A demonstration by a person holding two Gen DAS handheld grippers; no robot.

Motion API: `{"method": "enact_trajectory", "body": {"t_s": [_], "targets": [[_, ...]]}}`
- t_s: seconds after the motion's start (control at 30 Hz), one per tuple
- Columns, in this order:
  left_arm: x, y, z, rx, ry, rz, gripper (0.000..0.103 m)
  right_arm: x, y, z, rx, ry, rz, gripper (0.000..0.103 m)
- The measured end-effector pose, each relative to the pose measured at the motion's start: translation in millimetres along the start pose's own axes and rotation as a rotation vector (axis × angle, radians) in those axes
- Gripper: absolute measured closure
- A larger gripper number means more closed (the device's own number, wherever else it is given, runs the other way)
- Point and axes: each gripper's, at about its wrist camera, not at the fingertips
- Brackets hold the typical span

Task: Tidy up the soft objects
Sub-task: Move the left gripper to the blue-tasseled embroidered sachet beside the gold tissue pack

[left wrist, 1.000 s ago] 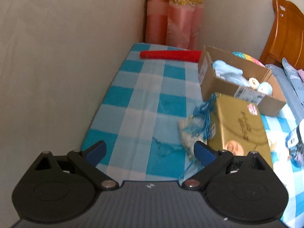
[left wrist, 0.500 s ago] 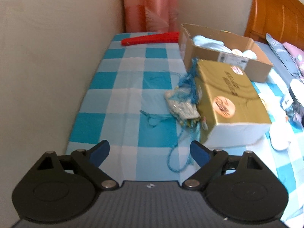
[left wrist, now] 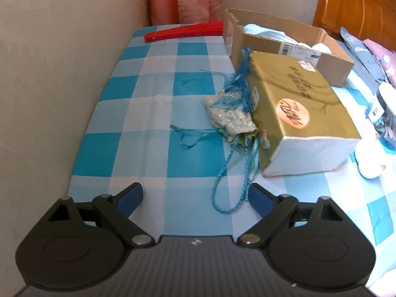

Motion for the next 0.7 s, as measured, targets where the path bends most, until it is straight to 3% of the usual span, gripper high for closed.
{"method": "enact_trajectory", "body": {"t_s": [0.7], "targets": [[48.2,-12.6,-15.2,-0.005,-0.132,0.131,0.011,-3.1,1.8,-6.4,0.023,0.009,0.002,0.0]]}}
Point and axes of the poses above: each gripper's, at about its wrist camera, not at the fingertips, and z roughly against the way its jaws point, x to its left, y to its underside, and after that the axes turned 11 degrees about -z, right-handed
